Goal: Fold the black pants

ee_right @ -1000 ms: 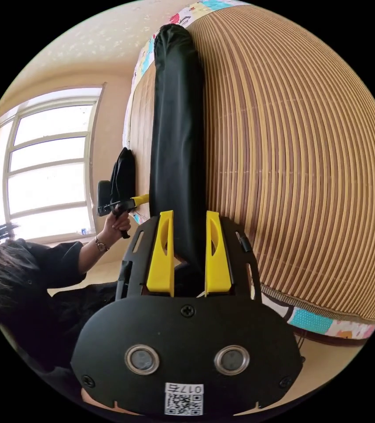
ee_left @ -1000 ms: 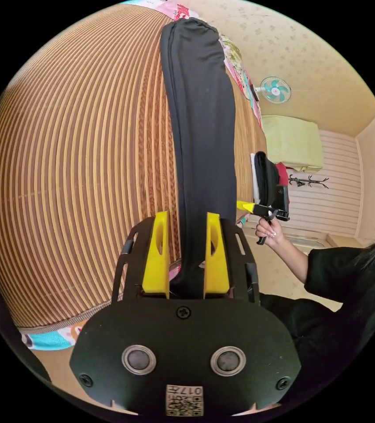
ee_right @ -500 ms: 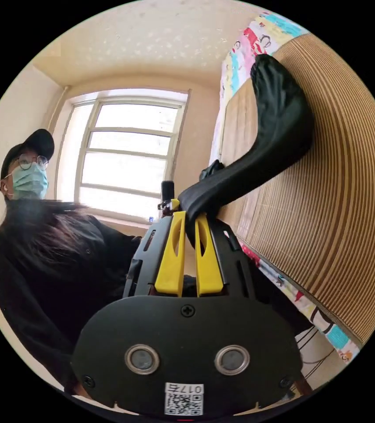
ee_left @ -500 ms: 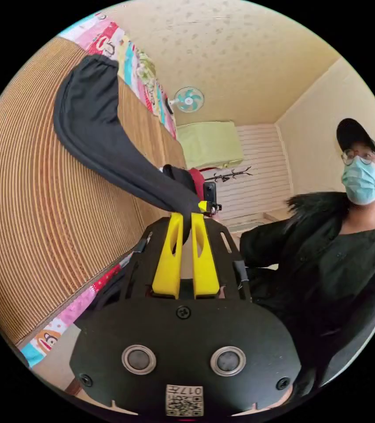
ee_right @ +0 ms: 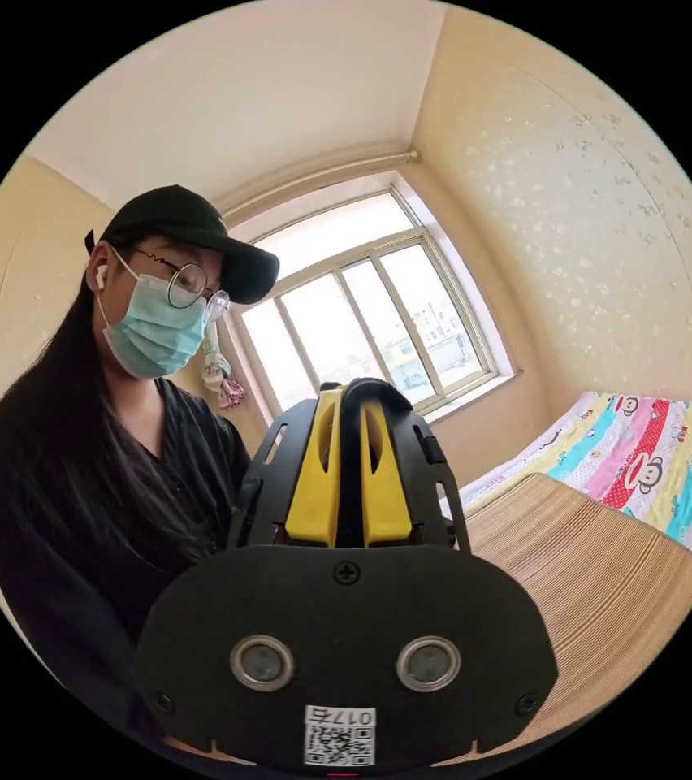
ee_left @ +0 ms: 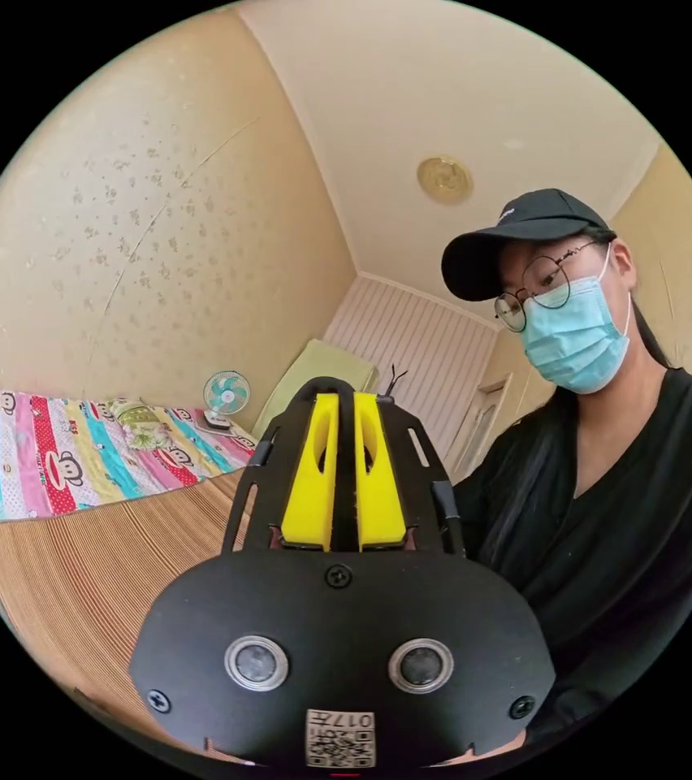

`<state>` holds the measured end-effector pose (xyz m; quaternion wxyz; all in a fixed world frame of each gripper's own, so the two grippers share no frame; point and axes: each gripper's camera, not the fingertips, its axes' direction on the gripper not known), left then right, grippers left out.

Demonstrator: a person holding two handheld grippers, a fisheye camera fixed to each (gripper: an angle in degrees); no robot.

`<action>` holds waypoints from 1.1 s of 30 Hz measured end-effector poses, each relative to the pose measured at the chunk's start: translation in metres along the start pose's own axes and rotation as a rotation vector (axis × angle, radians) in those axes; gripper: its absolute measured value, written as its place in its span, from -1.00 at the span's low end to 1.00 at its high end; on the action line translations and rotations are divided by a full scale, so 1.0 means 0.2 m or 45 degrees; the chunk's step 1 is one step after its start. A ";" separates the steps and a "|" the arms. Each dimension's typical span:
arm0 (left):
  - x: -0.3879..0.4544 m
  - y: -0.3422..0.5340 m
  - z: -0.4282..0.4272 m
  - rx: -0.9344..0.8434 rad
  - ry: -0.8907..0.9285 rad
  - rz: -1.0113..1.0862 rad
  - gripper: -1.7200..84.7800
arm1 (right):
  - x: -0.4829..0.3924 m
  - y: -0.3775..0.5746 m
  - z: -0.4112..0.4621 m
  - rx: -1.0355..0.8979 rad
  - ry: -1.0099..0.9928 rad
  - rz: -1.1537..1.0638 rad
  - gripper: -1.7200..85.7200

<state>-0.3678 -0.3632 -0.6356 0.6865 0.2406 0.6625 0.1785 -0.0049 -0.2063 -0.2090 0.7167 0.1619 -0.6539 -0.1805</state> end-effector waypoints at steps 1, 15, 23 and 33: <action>-0.09 -0.01 0.04 -0.015 -0.042 -0.051 -0.87 | 0.07 -0.02 0.03 -0.019 0.038 0.030 -0.95; -1.09 0.88 0.60 -0.625 -0.516 -0.528 -0.85 | 0.94 0.73 0.52 -0.581 0.580 0.651 -0.92; -1.40 2.20 0.68 -0.915 -0.442 -1.346 -0.72 | 1.09 1.98 0.48 -0.864 0.561 1.465 -0.78; -2.04 2.26 0.74 -0.819 -0.515 -1.443 -0.54 | 1.66 1.91 0.54 -0.591 0.396 1.578 -0.55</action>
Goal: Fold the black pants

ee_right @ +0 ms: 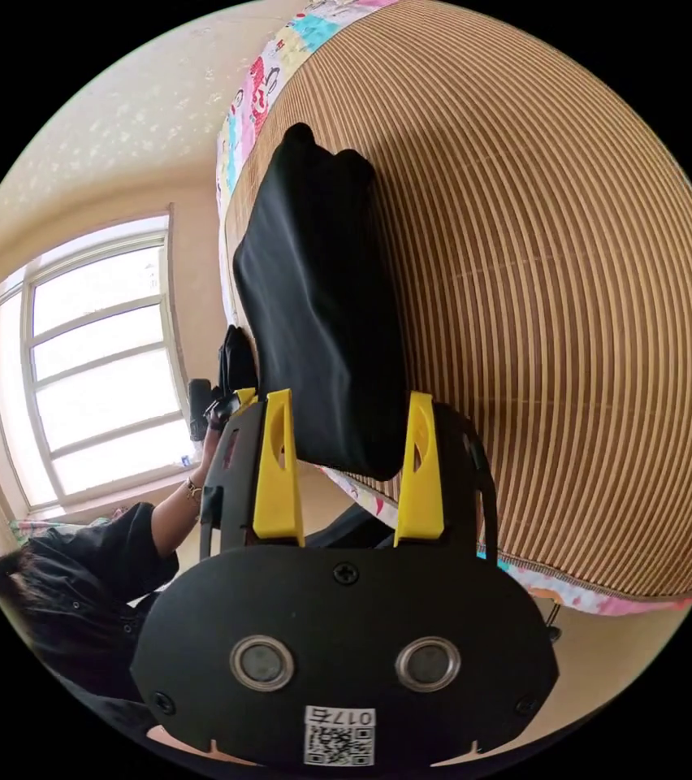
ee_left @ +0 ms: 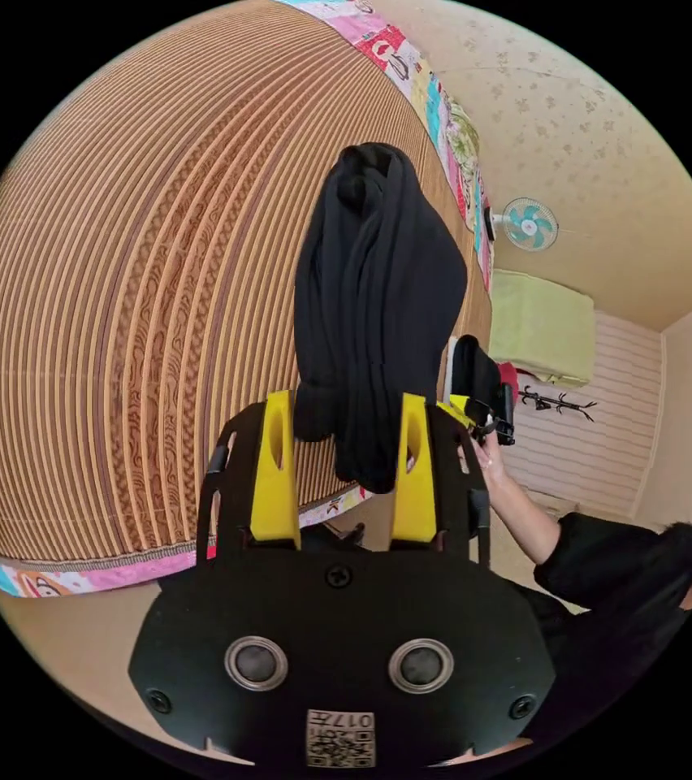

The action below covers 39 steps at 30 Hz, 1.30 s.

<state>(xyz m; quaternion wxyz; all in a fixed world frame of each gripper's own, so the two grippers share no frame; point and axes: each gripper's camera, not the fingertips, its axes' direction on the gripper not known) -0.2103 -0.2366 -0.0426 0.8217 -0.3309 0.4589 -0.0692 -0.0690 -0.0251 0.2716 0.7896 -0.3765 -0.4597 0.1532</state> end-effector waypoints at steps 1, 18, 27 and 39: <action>-0.01 -0.08 0.07 -0.071 -0.006 0.001 -0.54 | -0.02 -0.06 0.09 -0.083 -0.011 -0.019 -0.56; 0.97 0.18 -0.14 -0.126 0.284 0.315 -0.67 | -0.79 0.64 -0.58 0.104 -0.390 -0.411 -0.76; 2.18 0.08 0.44 -0.227 0.427 0.811 -0.67 | -1.02 1.12 -1.64 0.363 0.068 -0.615 -0.74; 2.11 0.45 1.45 -0.810 0.007 0.801 -0.82 | -0.27 1.75 -1.46 0.523 0.680 0.542 -0.85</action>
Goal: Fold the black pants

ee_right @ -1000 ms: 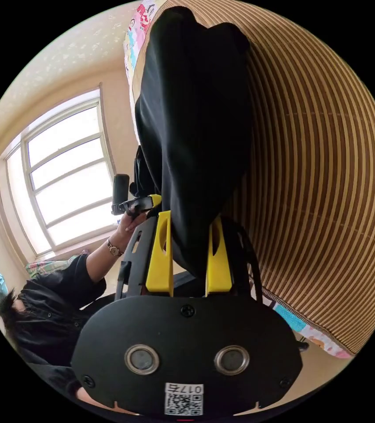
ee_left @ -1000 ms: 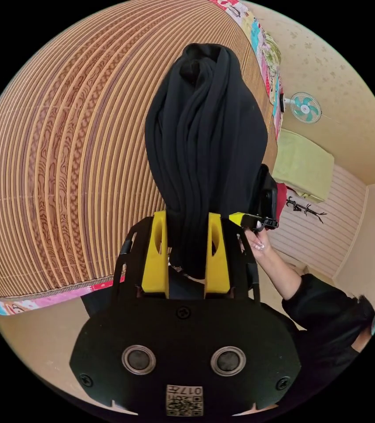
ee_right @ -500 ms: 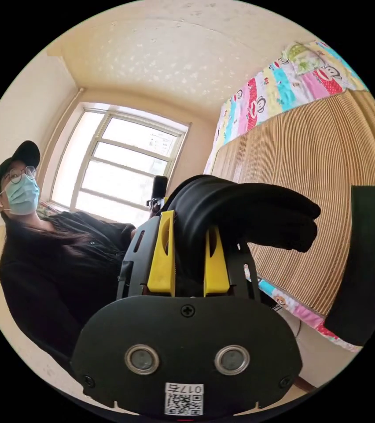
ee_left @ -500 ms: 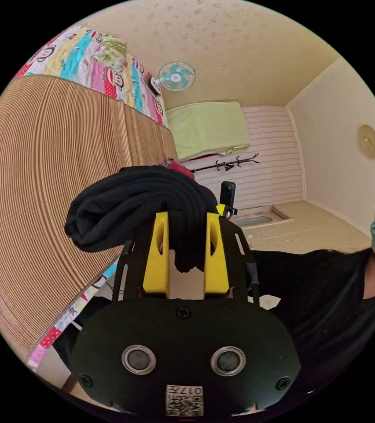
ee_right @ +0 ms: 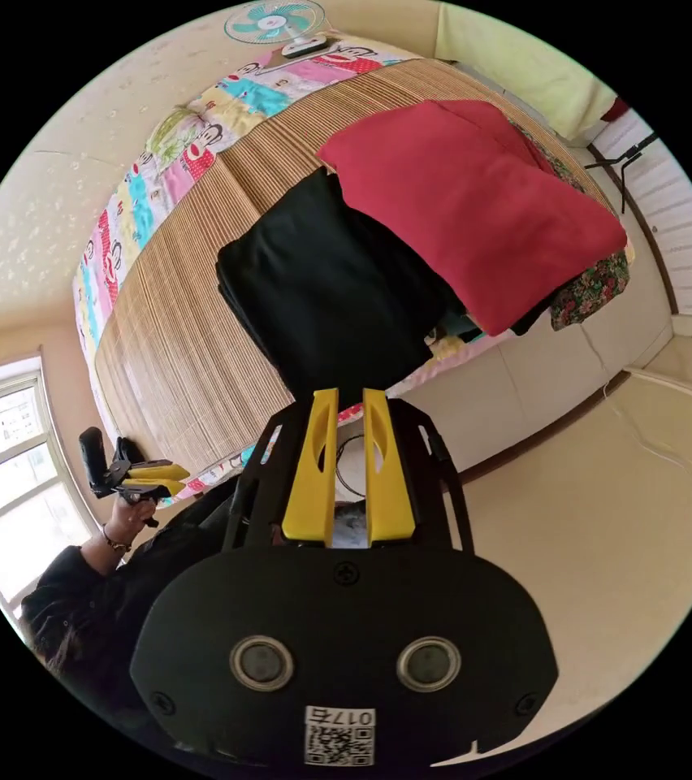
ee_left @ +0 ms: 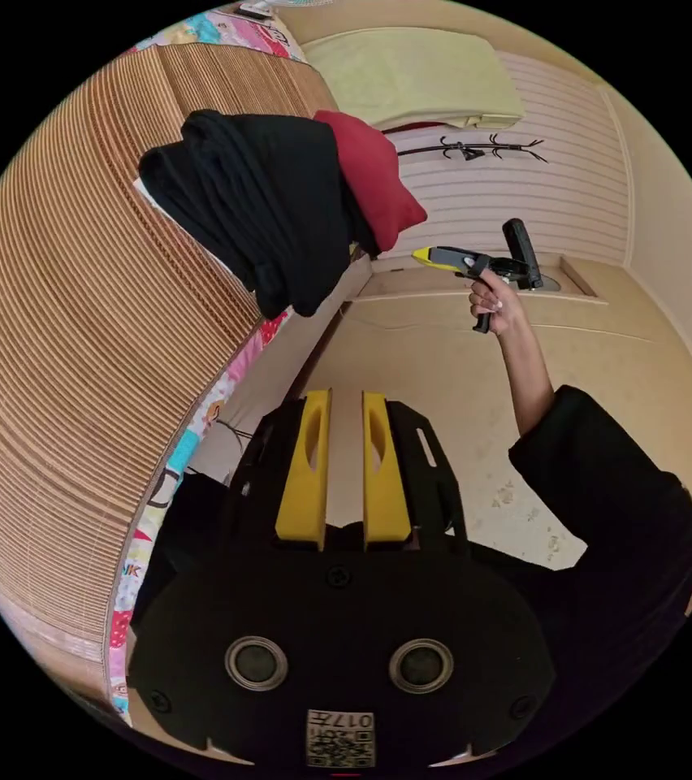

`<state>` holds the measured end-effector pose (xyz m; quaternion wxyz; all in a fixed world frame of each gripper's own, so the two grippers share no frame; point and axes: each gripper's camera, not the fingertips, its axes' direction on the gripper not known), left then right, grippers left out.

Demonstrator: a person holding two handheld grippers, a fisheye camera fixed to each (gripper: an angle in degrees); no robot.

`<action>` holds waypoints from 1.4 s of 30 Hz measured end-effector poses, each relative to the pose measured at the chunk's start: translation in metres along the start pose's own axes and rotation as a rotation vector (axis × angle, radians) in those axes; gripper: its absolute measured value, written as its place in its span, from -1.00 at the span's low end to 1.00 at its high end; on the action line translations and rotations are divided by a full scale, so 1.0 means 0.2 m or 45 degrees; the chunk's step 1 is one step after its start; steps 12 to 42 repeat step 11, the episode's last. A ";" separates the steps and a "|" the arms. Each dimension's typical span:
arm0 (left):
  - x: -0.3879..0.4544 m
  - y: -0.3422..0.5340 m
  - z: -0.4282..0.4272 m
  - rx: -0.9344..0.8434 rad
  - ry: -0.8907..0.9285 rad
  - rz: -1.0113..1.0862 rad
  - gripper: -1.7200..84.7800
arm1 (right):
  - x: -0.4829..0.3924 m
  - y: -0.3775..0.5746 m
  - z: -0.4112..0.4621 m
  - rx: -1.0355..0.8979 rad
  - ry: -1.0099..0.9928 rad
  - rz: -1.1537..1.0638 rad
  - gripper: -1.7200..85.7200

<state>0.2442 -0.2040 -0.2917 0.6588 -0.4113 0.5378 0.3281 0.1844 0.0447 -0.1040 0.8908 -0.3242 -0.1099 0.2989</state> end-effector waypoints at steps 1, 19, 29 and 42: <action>-0.06 0.15 -0.03 -0.021 -0.122 -0.024 -0.86 | -0.03 0.12 0.08 0.016 -0.053 -0.002 -0.87; -0.42 1.83 -1.11 0.783 -1.053 -0.983 -0.79 | -0.80 0.75 0.57 0.176 -0.445 -0.230 -0.95; -0.42 1.83 -1.11 0.783 -1.053 -0.983 -0.79 | -0.80 0.75 0.57 0.176 -0.445 -0.230 -0.95; -0.42 1.83 -1.11 0.783 -1.053 -0.983 -0.79 | -0.80 0.75 0.57 0.176 -0.445 -0.230 -0.95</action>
